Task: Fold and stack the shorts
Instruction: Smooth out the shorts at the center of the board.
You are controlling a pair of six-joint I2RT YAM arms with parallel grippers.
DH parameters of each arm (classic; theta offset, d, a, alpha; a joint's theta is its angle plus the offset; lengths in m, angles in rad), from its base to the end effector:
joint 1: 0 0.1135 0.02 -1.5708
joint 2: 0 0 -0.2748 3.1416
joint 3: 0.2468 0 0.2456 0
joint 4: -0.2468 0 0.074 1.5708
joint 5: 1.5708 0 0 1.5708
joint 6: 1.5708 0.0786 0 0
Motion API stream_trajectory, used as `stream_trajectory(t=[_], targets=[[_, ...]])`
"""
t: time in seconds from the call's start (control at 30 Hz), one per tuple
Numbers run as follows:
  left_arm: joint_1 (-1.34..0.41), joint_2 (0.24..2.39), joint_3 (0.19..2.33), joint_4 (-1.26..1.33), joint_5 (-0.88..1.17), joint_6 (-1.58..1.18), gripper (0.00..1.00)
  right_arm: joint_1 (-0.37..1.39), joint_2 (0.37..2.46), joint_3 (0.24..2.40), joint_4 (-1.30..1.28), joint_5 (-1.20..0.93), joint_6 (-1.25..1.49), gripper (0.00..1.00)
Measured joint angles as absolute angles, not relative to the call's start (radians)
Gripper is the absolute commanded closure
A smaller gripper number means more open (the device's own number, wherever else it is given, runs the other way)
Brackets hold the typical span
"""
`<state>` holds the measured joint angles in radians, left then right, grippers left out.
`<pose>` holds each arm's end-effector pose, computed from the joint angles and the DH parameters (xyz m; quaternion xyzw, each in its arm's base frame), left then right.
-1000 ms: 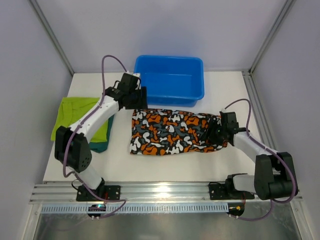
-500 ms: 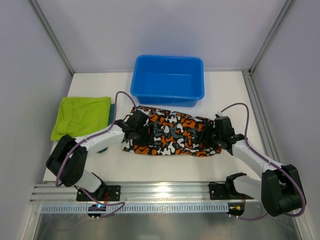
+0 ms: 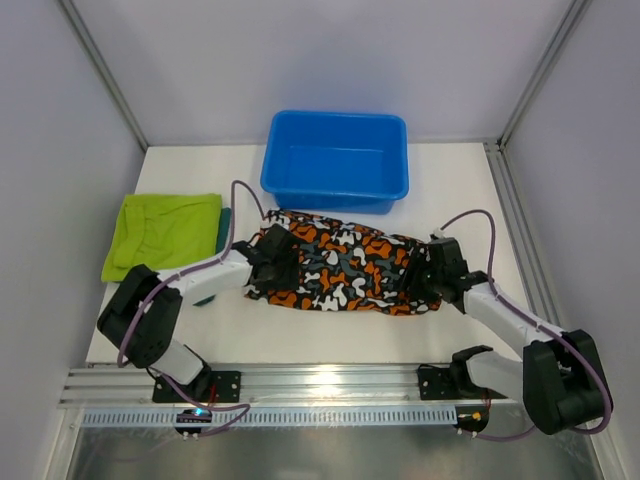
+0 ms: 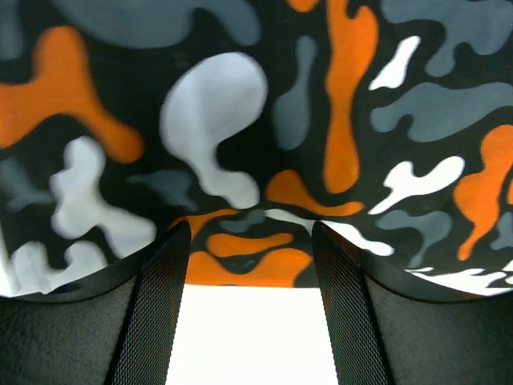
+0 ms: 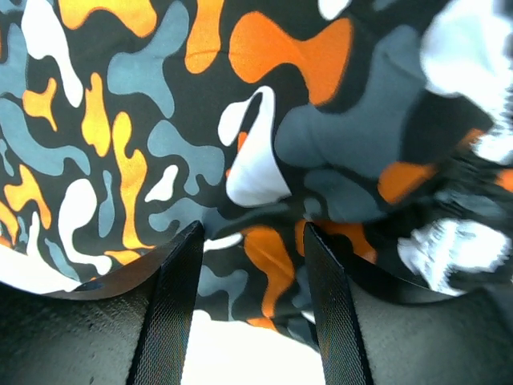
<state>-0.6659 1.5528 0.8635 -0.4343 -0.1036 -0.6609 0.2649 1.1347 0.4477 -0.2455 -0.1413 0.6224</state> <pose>0.2431 -0.1807 0.1459 -0.0090 0.9738 -0.0966 0.2056 0.2061 0.0674 0.1360 0.1466 0.9360 0.1949 0.2539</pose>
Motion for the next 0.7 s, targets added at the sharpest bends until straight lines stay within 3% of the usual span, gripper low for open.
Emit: stream_trajectory(t=[0.17, 0.3, 0.47, 0.7], targets=[[-0.665, 1.461, 0.901, -0.542, -0.155, -0.646, 0.34, 0.253, 1.057, 0.594, -0.427, -0.043, 0.564, 0.44], [-0.670, 1.439, 1.028, -0.576, -0.134, -0.627, 0.34, 0.150, 1.092, 0.768, -0.426, -0.001, 0.505, 0.44], [-0.730, 1.456, 1.148, -0.570, -0.109, -0.610, 0.34, 0.020, 1.331, 0.826, -0.368, -0.029, 0.472, 0.44], [-0.806, 1.562, 1.184, -0.570, -0.077, -0.593, 0.34, 0.011, 1.546, 0.842, -0.373, -0.093, 0.428, 0.40]])
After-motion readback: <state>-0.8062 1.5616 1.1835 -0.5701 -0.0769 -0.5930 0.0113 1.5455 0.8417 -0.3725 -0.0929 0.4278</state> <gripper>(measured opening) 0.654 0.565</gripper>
